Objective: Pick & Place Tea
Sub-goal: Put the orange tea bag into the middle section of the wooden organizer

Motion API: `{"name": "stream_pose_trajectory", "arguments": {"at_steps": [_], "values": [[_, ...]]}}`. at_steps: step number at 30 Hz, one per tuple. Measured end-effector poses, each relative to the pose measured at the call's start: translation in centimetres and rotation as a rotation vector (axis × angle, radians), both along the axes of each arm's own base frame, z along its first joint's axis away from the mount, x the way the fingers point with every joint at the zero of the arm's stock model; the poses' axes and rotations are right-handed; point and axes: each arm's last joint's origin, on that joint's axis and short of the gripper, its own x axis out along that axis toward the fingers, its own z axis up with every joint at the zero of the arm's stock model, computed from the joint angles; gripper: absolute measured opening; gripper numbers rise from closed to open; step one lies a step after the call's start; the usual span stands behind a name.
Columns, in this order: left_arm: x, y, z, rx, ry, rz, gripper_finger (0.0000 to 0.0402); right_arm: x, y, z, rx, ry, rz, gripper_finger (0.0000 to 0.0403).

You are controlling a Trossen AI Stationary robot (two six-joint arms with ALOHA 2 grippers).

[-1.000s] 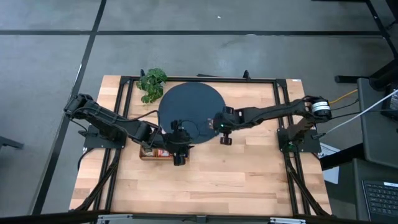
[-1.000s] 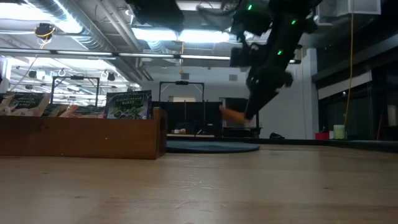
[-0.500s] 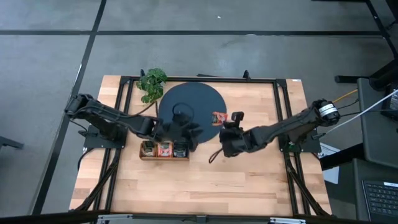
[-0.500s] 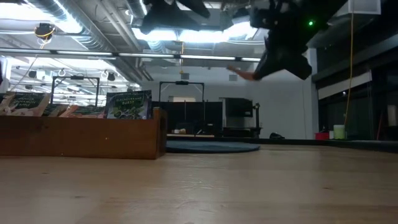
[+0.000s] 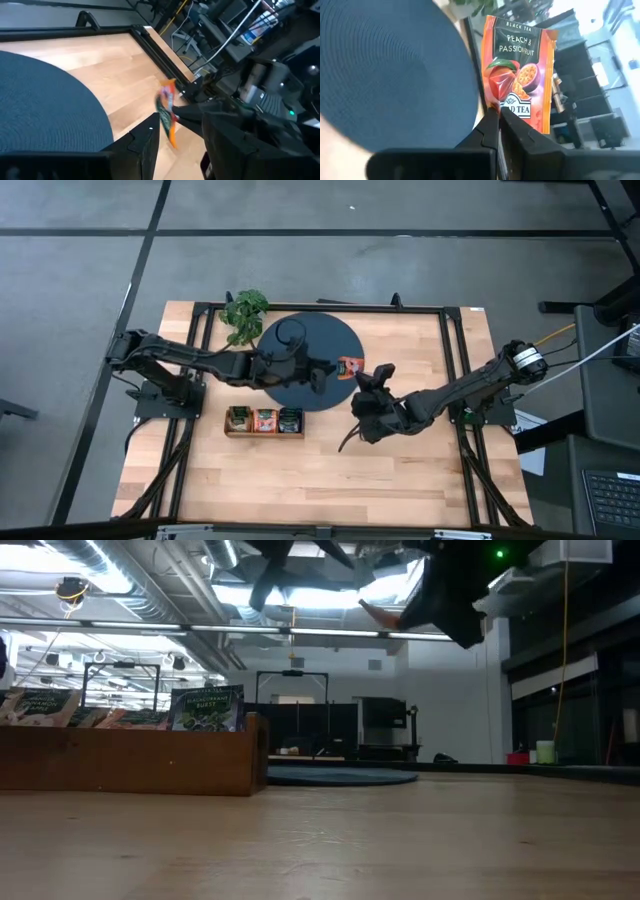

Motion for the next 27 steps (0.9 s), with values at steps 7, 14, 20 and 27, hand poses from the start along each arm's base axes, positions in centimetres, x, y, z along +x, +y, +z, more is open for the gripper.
{"name": "stream_pose_trajectory", "arguments": {"at_steps": [7,14,20,27], "values": [[0.1,0.9,0.0,-0.027,-0.004,0.003,0.0143,0.9,0.4,0.9,-0.056,-0.039,0.026,0.0014],[0.1,1.4,0.0,-0.034,-0.001,-0.007,0.0143,1.6,0.7,1.7,-0.071,-0.081,0.054,0.0014],[0.1,1.3,0.0,0.023,0.025,-0.055,0.0141,2.1,0.8,2.1,-0.060,-0.097,0.094,0.0014],[0.2,1.0,-0.1,0.072,0.051,-0.158,0.0055,2.2,0.9,2.0,-0.013,-0.087,0.159,0.0024]]}}
